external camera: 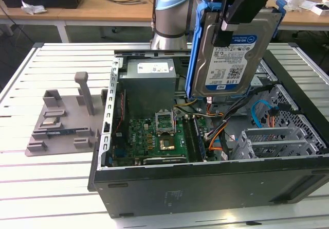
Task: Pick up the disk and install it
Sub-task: 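Pick up the disk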
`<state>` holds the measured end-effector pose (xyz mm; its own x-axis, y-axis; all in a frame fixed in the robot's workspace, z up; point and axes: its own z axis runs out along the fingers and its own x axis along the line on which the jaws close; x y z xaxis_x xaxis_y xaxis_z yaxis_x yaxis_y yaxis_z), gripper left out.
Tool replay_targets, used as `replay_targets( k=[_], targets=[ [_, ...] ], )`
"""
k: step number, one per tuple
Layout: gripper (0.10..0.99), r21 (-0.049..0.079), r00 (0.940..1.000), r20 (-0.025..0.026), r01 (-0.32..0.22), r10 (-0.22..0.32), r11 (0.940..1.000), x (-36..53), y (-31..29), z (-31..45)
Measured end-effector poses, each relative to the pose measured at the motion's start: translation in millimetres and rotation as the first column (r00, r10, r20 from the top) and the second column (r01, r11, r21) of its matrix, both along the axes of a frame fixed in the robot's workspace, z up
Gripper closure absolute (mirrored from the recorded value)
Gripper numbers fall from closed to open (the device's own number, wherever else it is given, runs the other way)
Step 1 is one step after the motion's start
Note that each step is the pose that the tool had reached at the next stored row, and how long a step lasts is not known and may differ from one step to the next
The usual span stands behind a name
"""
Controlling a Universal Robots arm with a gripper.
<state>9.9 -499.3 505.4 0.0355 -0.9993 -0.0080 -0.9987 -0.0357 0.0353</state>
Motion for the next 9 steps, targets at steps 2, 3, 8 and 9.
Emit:
replay_targets(
  k=[2,3,8,9],
  targets=[
    [0.718,0.000,1.0000,0.0000,0.000,0.000,1.0000,0.0,-5.6,0.0],
    [0.718,0.000,1.0000,0.0000,0.000,0.000,1.0000,0.0,-7.4,0.0],
    [0.718,0.000,1.0000,0.0000,0.000,0.000,1.0000,0.0,-20.0,-0.3],
    [0.718,0.000,1.0000,0.0000,0.000,0.000,1.0000,0.0,-22.9,-0.4]
  ],
)
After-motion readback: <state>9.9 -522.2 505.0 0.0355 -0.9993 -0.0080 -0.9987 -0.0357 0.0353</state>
